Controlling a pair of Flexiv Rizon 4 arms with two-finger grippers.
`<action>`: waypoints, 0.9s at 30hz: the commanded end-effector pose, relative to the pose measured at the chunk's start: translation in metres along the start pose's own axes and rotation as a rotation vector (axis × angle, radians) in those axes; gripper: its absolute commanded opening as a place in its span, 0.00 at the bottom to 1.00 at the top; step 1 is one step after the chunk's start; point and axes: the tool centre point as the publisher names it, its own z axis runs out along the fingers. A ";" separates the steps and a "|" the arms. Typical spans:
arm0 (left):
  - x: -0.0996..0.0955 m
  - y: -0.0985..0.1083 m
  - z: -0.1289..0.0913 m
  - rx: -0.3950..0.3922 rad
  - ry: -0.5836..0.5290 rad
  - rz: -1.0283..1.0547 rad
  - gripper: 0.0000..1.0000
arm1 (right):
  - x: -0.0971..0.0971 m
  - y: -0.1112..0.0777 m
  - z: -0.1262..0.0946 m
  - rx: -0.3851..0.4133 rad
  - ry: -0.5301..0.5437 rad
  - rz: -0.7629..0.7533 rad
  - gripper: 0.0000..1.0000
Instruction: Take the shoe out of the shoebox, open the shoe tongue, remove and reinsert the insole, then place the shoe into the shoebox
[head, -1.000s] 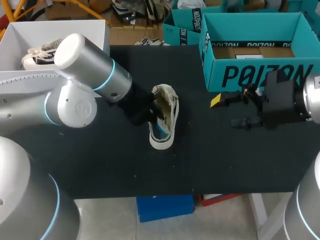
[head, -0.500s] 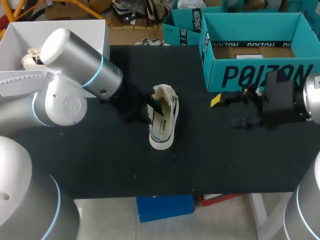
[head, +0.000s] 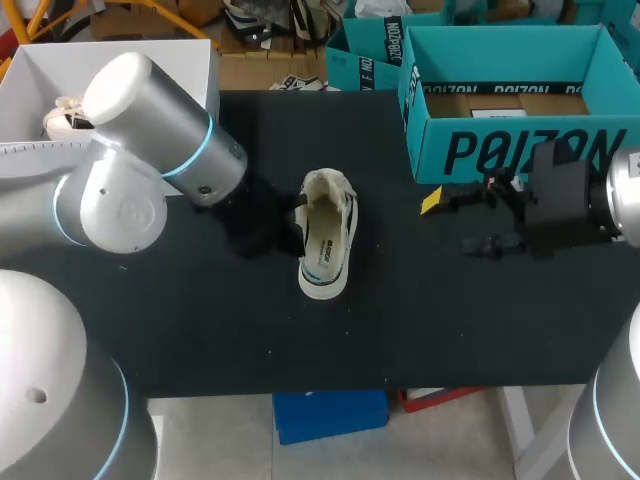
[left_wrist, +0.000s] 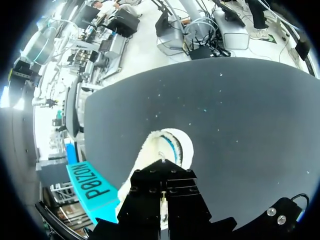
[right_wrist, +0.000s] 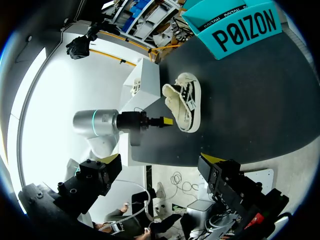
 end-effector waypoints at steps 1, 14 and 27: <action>-0.005 0.002 0.005 0.000 0.066 0.002 0.00 | 0.000 0.000 0.001 0.000 0.000 0.000 1.00; -0.013 0.014 0.030 0.040 0.179 0.041 0.00 | 0.000 0.000 0.001 0.000 0.000 0.000 1.00; 0.005 0.018 0.049 0.066 0.269 0.024 0.00 | 0.000 0.000 0.001 0.000 0.000 0.000 1.00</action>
